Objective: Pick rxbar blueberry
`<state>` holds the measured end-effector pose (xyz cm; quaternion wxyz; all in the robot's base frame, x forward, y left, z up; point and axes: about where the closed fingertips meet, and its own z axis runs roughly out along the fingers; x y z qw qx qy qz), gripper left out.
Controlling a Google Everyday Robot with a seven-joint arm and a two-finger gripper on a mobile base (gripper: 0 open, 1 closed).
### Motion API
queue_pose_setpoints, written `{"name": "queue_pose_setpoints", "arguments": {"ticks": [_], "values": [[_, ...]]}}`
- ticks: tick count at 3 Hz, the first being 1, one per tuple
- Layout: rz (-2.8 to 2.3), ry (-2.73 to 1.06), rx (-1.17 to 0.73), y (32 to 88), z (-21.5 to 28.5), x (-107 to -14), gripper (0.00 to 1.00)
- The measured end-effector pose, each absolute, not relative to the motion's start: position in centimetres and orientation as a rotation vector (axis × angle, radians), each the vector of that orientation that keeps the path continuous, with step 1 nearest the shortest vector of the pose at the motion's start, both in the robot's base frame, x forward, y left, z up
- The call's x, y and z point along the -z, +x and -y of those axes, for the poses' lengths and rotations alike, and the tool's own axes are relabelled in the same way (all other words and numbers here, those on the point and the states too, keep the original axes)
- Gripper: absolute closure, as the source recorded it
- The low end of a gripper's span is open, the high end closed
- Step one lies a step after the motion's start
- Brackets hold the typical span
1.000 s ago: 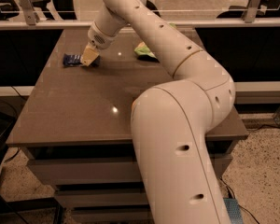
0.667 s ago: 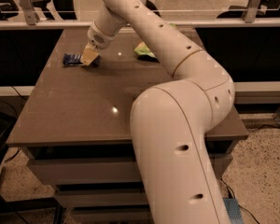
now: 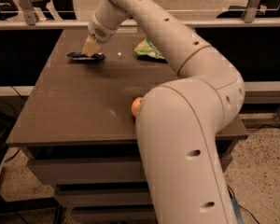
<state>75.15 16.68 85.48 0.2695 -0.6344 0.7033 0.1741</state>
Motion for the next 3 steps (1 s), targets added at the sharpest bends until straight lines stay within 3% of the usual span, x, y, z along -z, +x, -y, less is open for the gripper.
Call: {"name": "queue_pose_setpoints", "arguments": {"ticks": [3], "values": [[-1.775, -1.696, -0.396, 72.7, -14.6, -92.3, 1.00]]}}
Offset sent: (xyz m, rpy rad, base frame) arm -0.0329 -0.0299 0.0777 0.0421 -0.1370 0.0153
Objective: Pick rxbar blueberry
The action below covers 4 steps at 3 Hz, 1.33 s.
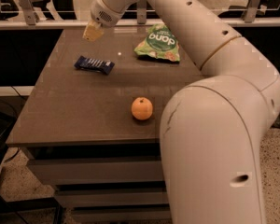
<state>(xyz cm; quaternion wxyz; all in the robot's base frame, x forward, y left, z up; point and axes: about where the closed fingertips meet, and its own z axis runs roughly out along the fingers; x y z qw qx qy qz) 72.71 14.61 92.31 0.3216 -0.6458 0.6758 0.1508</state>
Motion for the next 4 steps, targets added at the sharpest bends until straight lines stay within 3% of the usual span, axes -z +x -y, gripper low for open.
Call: {"name": "queue_pose_setpoints", "arguments": {"ticks": [1, 2, 4], "values": [[-1.751, -1.699, -0.392, 72.2, -14.4, -93.4, 1.00], [-1.777, -1.708, -0.411, 71.9, -14.3, -92.4, 0.83], [-1.854, -1.724, -0.408, 72.2, -14.4, -89.4, 0.36]]}}
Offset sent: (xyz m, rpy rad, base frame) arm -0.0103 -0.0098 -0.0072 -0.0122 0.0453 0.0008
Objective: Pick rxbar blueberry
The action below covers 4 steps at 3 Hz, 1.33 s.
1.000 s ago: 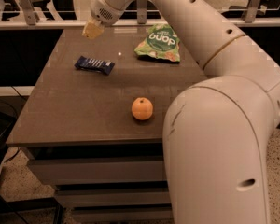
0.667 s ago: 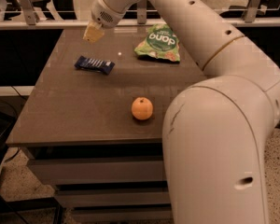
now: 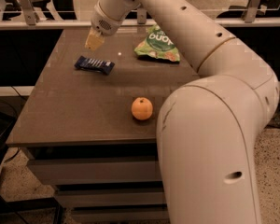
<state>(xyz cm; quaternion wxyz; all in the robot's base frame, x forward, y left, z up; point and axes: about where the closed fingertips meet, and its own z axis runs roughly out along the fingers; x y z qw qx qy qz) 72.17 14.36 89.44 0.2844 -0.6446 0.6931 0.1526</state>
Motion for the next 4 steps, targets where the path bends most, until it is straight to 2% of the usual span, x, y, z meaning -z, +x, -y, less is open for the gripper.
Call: {"name": "queue_pose_setpoints", "arguments": {"ticks": [1, 2, 4], "values": [[-1.871, -1.726, -0.419, 72.0, -14.8, -88.4, 0.13], [-1.883, -1.732, -0.443, 71.7, -15.5, -87.2, 0.00], [-1.915, -1.745, -0.459, 71.6, -15.8, -84.7, 0.00]]}}
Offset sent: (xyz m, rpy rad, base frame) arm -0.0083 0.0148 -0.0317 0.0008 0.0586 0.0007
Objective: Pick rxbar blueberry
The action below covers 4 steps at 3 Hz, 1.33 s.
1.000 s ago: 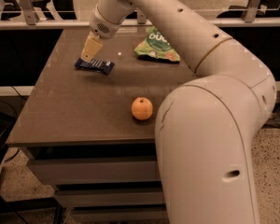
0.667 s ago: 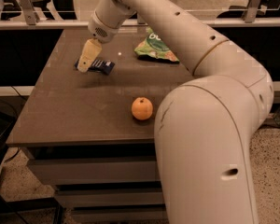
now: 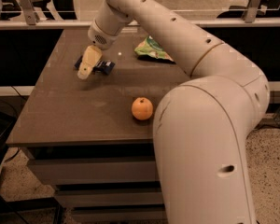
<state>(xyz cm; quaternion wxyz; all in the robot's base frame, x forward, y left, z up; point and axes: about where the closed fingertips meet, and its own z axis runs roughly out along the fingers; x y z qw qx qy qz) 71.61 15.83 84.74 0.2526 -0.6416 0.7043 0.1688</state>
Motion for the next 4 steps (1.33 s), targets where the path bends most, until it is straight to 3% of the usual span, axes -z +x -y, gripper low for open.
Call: {"name": "queue_pose_setpoints", "arguments": {"ticks": [1, 2, 4], "values": [[-1.944, -1.748, -0.471, 71.6, -15.8, -82.8, 0.00], [-1.948, -1.744, -0.476, 71.6, -15.9, -82.0, 0.18], [-1.954, -1.731, -0.487, 71.5, -15.8, -81.6, 0.65]]}}
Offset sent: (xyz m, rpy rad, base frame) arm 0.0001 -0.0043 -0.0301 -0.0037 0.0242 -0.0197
